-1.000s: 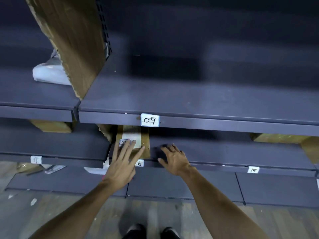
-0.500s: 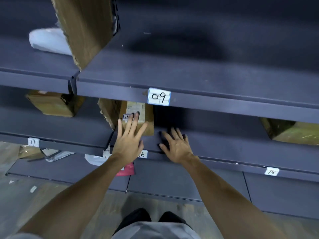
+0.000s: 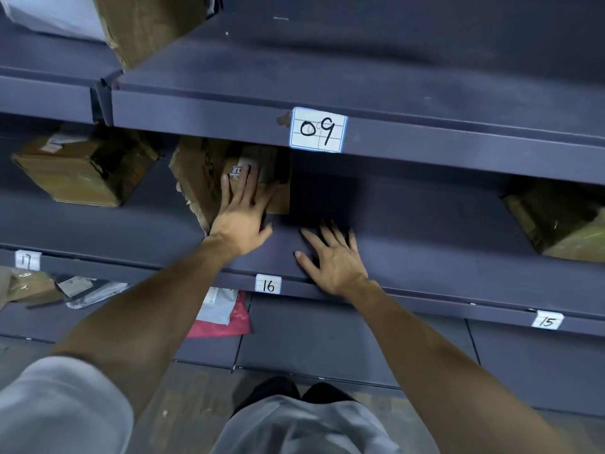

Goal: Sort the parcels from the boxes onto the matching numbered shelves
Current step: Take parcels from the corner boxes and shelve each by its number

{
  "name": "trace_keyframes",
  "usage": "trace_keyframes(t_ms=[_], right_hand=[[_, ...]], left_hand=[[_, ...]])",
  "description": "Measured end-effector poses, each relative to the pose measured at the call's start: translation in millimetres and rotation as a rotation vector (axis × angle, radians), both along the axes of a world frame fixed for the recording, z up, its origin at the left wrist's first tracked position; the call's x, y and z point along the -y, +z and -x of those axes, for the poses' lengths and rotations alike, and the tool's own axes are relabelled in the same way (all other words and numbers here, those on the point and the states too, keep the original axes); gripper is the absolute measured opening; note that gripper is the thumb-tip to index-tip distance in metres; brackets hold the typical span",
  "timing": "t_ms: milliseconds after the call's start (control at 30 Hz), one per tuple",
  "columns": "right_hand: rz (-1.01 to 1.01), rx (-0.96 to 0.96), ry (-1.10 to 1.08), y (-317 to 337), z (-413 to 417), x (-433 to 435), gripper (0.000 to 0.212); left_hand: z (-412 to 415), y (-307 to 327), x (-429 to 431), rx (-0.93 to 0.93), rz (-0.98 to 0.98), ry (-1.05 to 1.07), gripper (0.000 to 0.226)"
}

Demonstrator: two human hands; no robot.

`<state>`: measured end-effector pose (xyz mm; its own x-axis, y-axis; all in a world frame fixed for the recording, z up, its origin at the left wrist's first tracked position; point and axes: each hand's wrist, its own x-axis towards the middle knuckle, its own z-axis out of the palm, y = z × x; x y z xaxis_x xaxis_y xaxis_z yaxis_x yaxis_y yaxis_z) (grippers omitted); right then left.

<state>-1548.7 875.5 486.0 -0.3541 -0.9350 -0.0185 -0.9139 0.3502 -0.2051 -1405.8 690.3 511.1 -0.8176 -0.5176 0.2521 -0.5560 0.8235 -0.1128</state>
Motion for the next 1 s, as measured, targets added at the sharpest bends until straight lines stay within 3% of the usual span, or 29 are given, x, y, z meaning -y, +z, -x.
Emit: trace_keyframes(t_ms=[433, 567, 1000], right_hand=[[-0.093, 0.003, -0.024, 13.8, -5.8, -3.0, 0.066], [-0.09, 0.04, -0.057, 31.3, -13.0, -16.6, 0.066], [-0.174, 0.184, -0.378, 106.4, -20.9, -116.0, 0.071]], left_hand=[[-1.1, 22.4, 9.1, 0.069, -0.11, 0.016, 0.093], [-11.7, 30.6, -9.2, -0.024, -0.067, -0.106, 0.08], [7.4, 64.3, -110.7, 0.227, -0.242, -0.548, 0.079]])
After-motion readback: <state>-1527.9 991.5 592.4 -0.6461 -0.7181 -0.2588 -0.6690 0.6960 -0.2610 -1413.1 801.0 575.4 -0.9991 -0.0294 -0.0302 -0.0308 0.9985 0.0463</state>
